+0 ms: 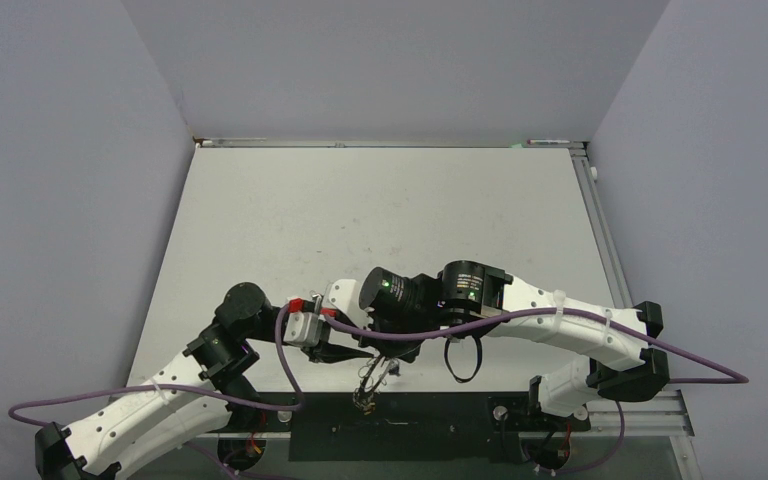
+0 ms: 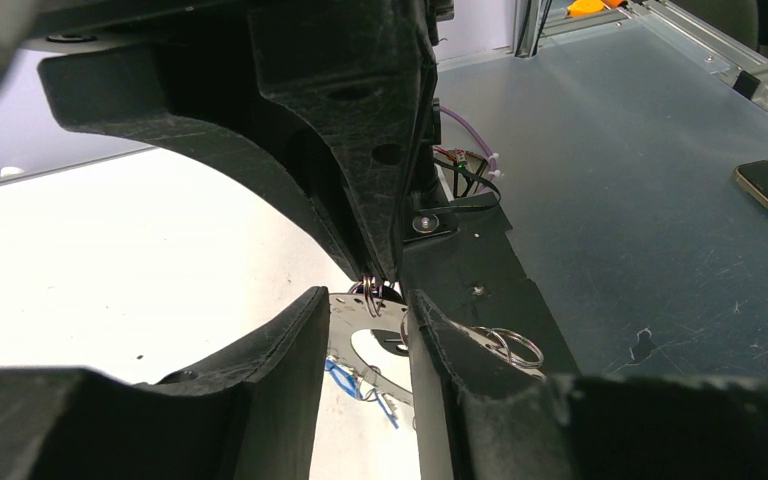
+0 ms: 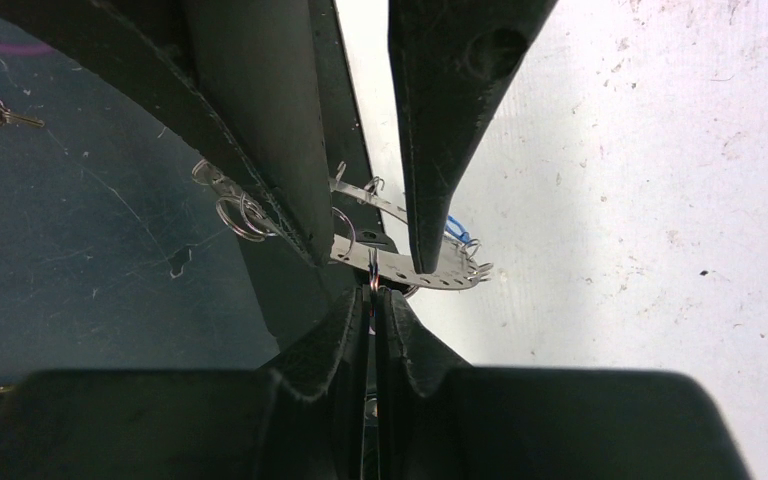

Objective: Put the keys on the keyring

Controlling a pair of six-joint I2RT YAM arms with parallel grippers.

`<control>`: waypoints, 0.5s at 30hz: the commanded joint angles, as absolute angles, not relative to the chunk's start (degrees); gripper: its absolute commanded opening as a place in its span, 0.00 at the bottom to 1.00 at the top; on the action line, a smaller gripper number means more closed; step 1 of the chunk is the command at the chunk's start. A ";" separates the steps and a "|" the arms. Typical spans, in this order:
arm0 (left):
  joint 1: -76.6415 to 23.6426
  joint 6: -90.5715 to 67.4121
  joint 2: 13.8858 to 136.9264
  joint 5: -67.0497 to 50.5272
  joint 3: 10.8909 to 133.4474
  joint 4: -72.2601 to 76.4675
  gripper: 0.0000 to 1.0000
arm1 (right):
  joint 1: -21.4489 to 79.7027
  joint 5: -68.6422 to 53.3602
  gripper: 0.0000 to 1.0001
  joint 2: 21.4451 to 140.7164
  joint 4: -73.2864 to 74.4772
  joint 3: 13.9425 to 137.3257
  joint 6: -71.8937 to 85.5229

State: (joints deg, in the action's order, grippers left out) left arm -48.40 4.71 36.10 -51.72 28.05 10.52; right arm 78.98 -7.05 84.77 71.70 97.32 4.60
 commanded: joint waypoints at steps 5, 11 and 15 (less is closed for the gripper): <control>-49.19 1.77 36.37 -50.84 29.67 12.66 0.33 | 79.93 -4.67 0.05 84.80 66.67 100.14 4.59; -49.10 1.28 33.08 -46.11 27.55 16.13 0.32 | 79.96 -3.06 0.05 83.46 66.06 99.87 4.82; -48.83 1.28 32.06 -44.62 27.18 16.95 0.24 | 79.94 -2.76 0.05 82.56 65.77 99.58 5.25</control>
